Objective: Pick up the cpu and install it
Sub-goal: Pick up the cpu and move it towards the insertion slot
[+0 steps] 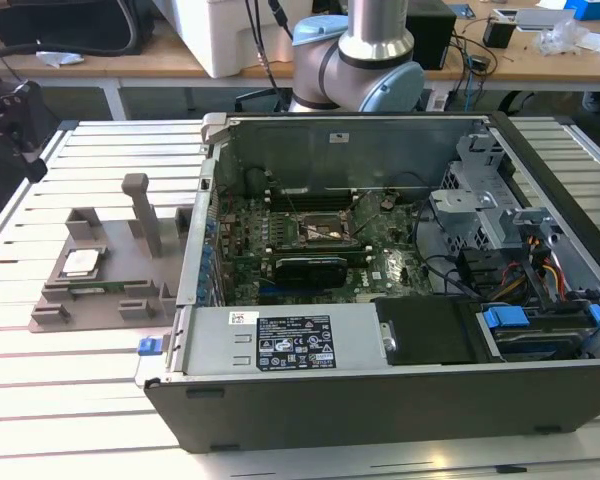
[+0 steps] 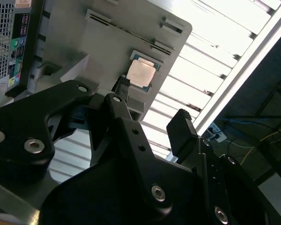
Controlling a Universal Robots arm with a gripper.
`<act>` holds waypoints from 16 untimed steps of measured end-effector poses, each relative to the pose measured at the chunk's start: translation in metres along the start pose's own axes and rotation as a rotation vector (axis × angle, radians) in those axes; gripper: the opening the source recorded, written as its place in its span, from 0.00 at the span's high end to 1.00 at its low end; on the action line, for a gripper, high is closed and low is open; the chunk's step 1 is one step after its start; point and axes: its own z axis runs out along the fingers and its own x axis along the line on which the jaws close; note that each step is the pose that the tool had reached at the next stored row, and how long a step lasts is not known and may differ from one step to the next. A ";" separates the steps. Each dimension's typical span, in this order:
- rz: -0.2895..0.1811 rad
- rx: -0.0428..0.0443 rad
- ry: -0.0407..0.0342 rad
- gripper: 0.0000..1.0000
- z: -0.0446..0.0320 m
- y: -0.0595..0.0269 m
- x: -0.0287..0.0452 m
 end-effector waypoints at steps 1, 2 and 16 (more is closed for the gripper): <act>0.000 0.0000 0.0001 0.40 0.0006 0.0000 0.0000; 0.000 0.0000 0.0000 0.40 0.0013 0.0000 0.0000; 0.000 0.0000 0.0000 0.40 0.0091 0.0000 0.0002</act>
